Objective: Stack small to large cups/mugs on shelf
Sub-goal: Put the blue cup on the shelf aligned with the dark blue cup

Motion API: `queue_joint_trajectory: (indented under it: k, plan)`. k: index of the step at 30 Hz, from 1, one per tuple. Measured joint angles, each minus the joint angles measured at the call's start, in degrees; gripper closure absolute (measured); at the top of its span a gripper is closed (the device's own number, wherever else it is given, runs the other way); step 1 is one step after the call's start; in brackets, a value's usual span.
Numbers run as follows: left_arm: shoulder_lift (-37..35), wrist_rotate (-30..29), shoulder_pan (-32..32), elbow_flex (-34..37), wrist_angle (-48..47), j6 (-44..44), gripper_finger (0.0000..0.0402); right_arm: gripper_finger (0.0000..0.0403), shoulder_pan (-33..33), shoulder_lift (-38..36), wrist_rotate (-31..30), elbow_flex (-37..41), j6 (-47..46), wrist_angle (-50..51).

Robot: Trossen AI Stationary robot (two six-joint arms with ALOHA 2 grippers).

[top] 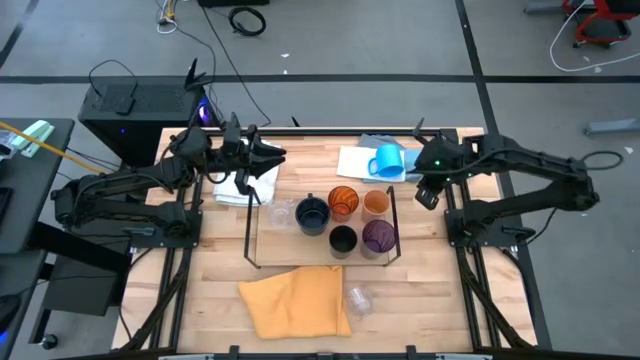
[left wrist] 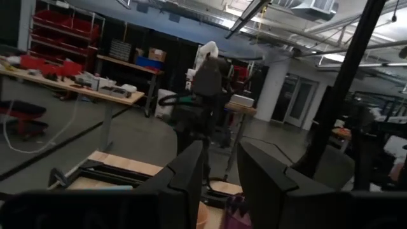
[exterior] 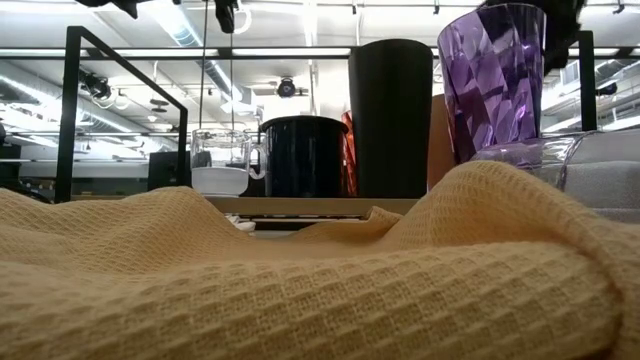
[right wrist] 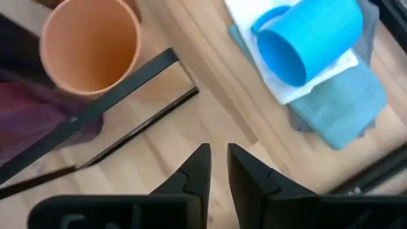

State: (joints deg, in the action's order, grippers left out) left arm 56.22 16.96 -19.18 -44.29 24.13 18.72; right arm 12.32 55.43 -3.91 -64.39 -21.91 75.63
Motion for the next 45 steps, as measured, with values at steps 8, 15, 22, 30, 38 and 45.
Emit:
queue_joint_trajectory:
  k: [8,15,22,30,38,45]
  plan:
    - [0.01,-0.49,-1.35,0.0,0.05,-3.15,0.0296,0.0342,0.3,-3.33,4.2,11.16,-5.41,-7.59]
    - [0.01,-0.49,-3.48,0.0,0.01,-5.93,0.0296,0.0354,0.36,-1.17,-2.68,14.06,-12.54,-19.73]
    - [0.01,-0.47,-6.6,0.0,0.03,-5.89,0.0296,0.0346,2.88,4.34,-6.09,13.41,-6.29,-19.1]
    - [0.01,-0.45,-7.78,0.0,0.01,-4.99,0.0297,0.0307,9.82,10.83,-3.29,13.38,3.57,-20.52]
    - [0.01,-0.54,-7.78,0.0,0.03,-4.99,0.0297,0.0273,19.74,11.07,-0.78,13.37,5.34,-20.5]
    - [0.01,-0.86,-7.78,0.0,0.03,-5.08,0.0297,0.0271,25.7,12.31,6.8,13.36,6.58,-21.07]
